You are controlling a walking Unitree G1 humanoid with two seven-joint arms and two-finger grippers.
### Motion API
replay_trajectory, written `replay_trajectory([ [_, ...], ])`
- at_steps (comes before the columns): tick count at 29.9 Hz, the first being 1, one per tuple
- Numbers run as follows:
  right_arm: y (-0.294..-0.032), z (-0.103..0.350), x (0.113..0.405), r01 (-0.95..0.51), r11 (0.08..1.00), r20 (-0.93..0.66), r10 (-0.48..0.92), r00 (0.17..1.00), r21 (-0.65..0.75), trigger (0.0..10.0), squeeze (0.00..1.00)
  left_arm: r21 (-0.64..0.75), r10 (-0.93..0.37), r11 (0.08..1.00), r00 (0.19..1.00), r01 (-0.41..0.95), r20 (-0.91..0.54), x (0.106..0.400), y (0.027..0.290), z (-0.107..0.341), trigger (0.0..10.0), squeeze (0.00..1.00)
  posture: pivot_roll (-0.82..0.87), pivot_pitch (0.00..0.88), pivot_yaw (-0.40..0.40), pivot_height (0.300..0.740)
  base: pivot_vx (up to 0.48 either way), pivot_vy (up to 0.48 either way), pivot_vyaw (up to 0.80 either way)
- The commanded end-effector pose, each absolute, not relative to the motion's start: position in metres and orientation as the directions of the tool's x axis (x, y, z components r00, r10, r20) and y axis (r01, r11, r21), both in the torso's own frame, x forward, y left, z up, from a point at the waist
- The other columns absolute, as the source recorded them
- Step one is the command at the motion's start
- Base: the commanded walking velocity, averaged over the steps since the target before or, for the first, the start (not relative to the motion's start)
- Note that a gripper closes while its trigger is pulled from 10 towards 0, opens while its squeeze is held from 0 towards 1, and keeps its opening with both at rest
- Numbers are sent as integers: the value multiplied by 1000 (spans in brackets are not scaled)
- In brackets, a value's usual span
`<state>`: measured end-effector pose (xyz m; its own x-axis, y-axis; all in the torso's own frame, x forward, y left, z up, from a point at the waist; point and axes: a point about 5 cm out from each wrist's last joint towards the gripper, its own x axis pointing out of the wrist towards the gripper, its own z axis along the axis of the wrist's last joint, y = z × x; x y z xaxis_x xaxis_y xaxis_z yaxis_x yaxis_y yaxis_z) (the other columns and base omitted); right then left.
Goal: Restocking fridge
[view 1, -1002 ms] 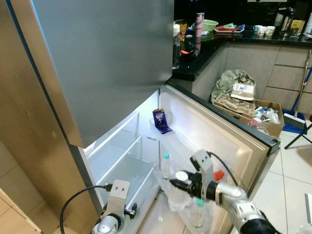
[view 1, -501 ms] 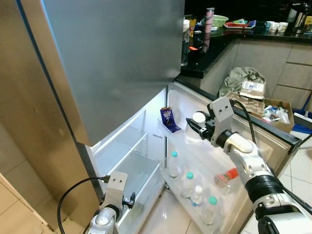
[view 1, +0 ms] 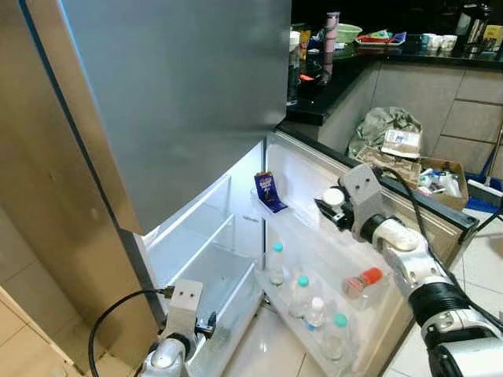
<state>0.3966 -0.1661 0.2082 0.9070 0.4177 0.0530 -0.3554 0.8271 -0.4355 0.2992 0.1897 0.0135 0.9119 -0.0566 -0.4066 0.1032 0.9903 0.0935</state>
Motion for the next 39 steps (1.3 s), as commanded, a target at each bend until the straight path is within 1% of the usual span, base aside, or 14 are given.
replay_trajectory([
  [1, -171, 204, 395, -312, 811, 58, 389, 919, -495, 10000, 0, 112, -42, 989, 910, 97, -413, 296, 196, 12, 10000, 0, -63, 50, 0, 740, 0, 0, 0],
  [7, -175, 189, 393, -276, 799, 33, 347, 937, -534, 10000, 0, 116, -44, 988, 909, 101, -414, 297, 196, 12, 10000, 0, -60, 52, 5, 740, 0, 0, 0],
  [15, -173, 160, 386, -305, 801, -43, 332, 942, -516, 10000, 0, 123, -44, 987, 908, 104, -416, 299, 198, 14, 10000, 0, -55, 51, 10, 740, 0, 0, 0],
  [17, -174, 146, 382, -308, 797, -77, 316, 946, -520, 10000, 0, 124, -43, 987, 909, 103, -415, 299, 198, 15, 10000, 0, -53, 48, 10, 740, 0, 0, 0],
  [20, -176, 137, 379, -304, 799, -96, 299, 949, -519, 10000, 0, 123, -43, 987, 909, 103, -415, 300, 198, 15, 10000, 0, -53, 48, 10, 740, 0, 0, 0],
  [28, -179, 134, 379, -269, 835, -95, 256, 962, -480, 10000, 0, 117, -46, 988, 908, 104, -416, 300, 195, 15, 10000, 0, -54, 46, 15, 740, 0, 0, 0],
  [31, -183, 138, 381, -222, 863, -62, 218, 974, -455, 10000, 0, 116, -46, 988, 911, 102, -410, 303, 195, 17, 10000, 0, -53, 45, 16, 740, 0, 0, 0],
  [39, -185, 144, 383, -160, 897, -10, 172, 985, -412, 10000, 0, 116, -41, 989, 915, 95, -401, 305, 196, 20, 10000, 0, -44, 25, 22, 740, 0, 0, 0],
])
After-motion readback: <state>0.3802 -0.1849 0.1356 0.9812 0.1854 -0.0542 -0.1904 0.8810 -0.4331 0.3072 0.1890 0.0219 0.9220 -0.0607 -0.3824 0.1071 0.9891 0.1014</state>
